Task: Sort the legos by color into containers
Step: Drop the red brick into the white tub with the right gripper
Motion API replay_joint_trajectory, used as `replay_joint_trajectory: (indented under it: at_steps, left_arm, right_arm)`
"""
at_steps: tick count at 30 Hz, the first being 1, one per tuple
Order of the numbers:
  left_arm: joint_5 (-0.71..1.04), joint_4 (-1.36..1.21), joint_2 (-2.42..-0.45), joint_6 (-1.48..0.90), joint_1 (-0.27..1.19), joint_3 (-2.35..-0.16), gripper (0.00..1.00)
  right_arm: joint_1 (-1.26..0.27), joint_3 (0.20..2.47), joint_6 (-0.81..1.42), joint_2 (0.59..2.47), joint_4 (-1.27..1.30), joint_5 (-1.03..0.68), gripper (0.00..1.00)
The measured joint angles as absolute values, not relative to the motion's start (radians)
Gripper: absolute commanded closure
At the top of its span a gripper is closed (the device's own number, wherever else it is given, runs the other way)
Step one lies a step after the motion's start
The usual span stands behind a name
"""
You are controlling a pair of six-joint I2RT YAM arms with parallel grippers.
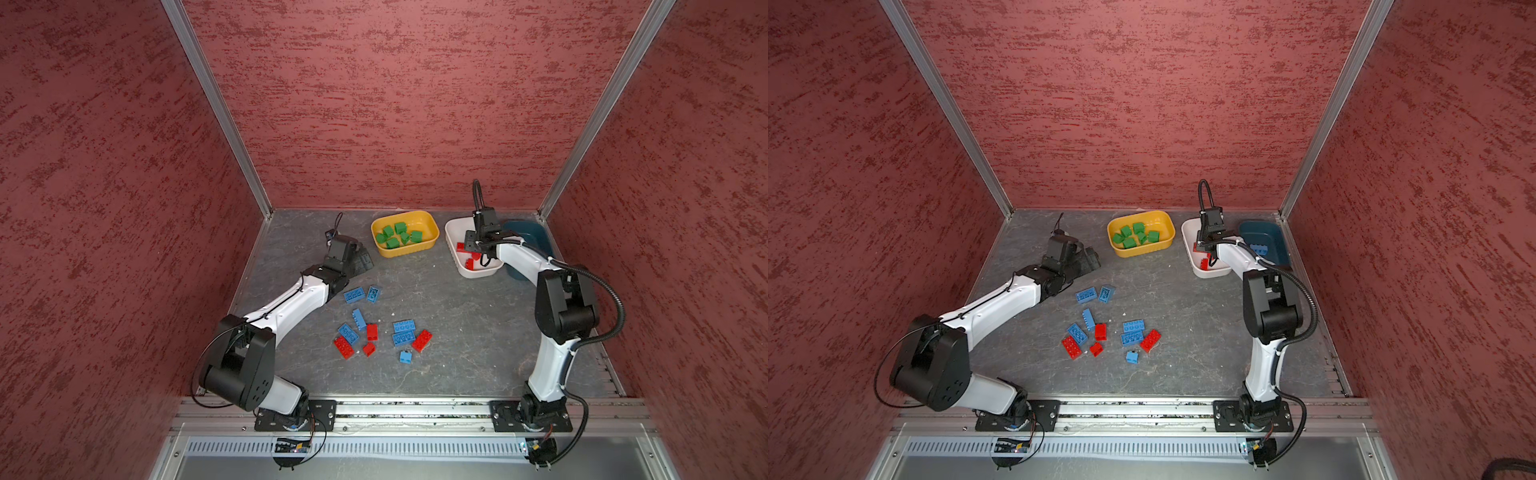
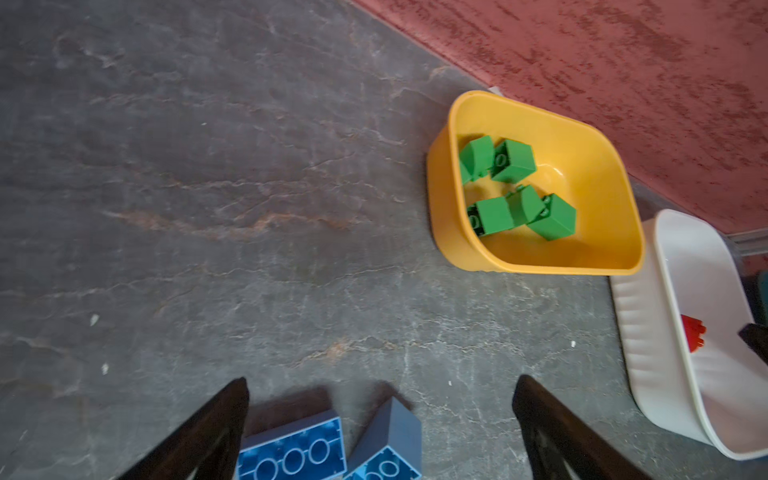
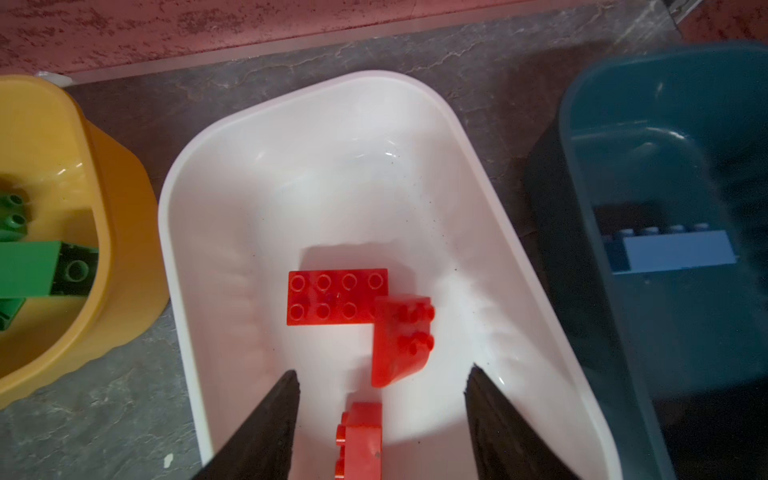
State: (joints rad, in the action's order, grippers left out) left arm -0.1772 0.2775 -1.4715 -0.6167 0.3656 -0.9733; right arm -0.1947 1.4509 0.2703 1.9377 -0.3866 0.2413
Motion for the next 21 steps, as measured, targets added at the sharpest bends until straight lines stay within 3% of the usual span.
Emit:
replay_joint_trajectory:
  at_steps: [5, 7, 14, 21]
  left_arm:
    - [-0.074, 0.312, -1.472, -0.586, 0.347, -0.960, 0.00]
    - [-0.050, 0.337, -1.472, -0.546, 0.345, -0.960, 0.00]
    - [0.015, 0.459, -1.543, -0.382, 0.275, -0.989, 0.03]
    - [0.150, 0.506, -1.693, -0.303, 0.239, -1.043, 0.20]
  right_arm:
    - [-0.200, 1.441, 0.274, 1.917, -0.392, 0.229, 0.18]
    - [-0.201, 1.417, 0.279, 1.881, -0.387, 0.221, 0.01]
    - [-0.202, 1.337, 0.300, 1.744, -0.353, 0.206, 0.01]
    - [-0.202, 1.283, 0.318, 1.722, -0.333, 0.186, 0.01]
